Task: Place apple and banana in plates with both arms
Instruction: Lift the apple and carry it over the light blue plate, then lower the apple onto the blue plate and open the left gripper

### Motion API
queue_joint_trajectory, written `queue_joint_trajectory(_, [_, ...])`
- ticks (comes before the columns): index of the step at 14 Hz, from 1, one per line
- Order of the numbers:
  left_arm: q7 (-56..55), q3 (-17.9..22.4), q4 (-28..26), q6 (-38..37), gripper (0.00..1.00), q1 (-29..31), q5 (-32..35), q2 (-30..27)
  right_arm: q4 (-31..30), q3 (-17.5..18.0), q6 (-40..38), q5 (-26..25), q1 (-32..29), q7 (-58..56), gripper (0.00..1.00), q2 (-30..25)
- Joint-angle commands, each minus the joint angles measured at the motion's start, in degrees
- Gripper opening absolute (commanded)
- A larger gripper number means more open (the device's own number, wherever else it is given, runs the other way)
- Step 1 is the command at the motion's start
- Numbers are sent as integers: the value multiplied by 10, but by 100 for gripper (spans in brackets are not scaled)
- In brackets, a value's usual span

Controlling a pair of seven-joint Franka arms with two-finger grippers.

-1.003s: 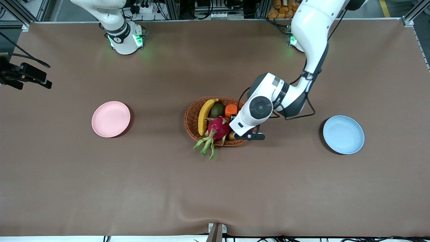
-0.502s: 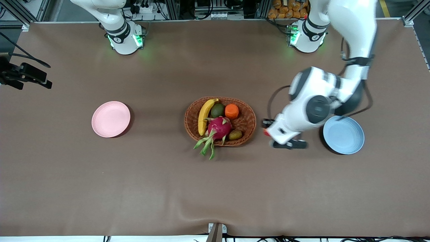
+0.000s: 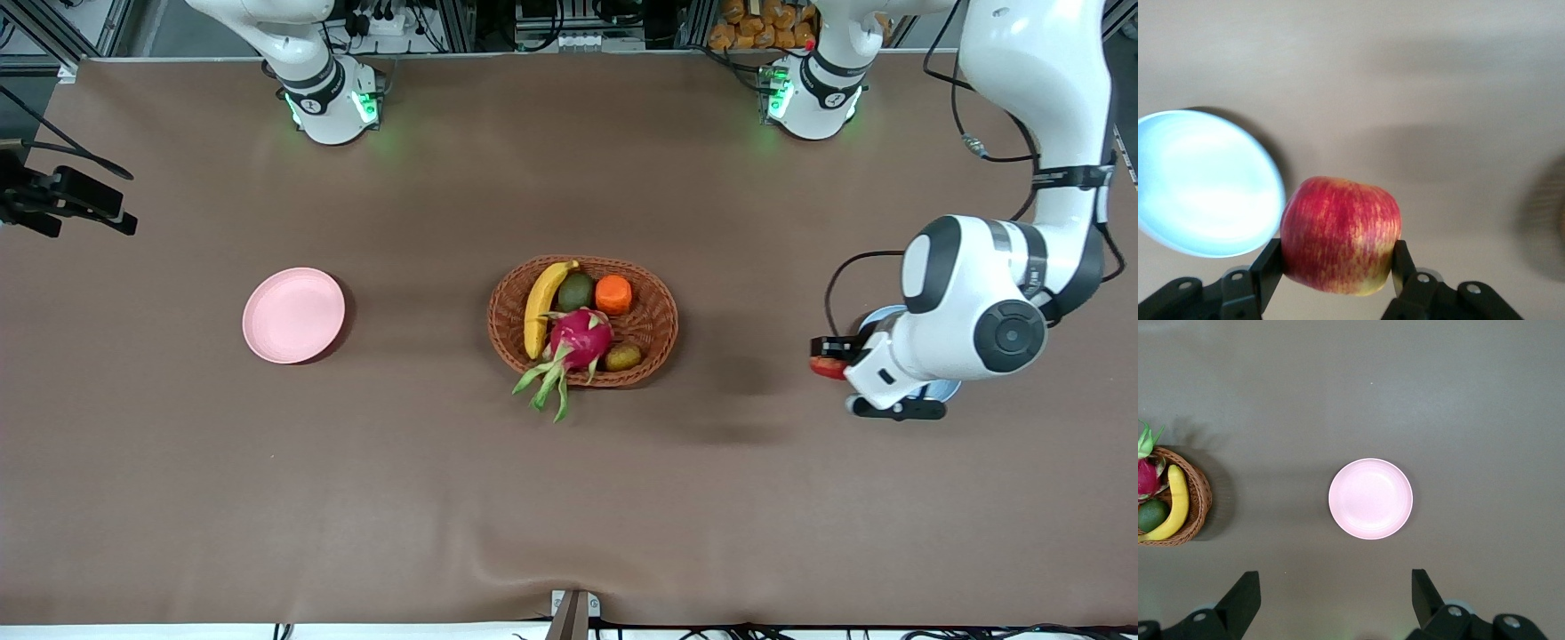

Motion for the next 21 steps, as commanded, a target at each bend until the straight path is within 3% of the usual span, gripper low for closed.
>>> queue_joint_trajectory(1, [42,-10,-63,37,24,56,56,-39,-2,9,4,11,-14,-11,100,-1])
queue_joint_trajectory(6, [131,-10,-170,157,24,133,58,-56,-3,9,4,11,-15,-12,100,-1])
queue_joint_trajectory(13, [173,-9,-192,219,32,162,61,-26,-2,9,4,12,-25,-13,100,5])
queue_joint_trajectory(15, [173,-9,-192,220,42,167,61,-20,-2,9,4,12,-25,-12,100,5])
queue_joint_trajectory(19, [173,-9,-192,236,51,166,61,-4,-2,9,5,12,-26,-12,100,6])
queue_joint_trajectory(21, [173,-9,-192,237,71,166,61,-2,-2,9,5,12,-26,-12,100,6])
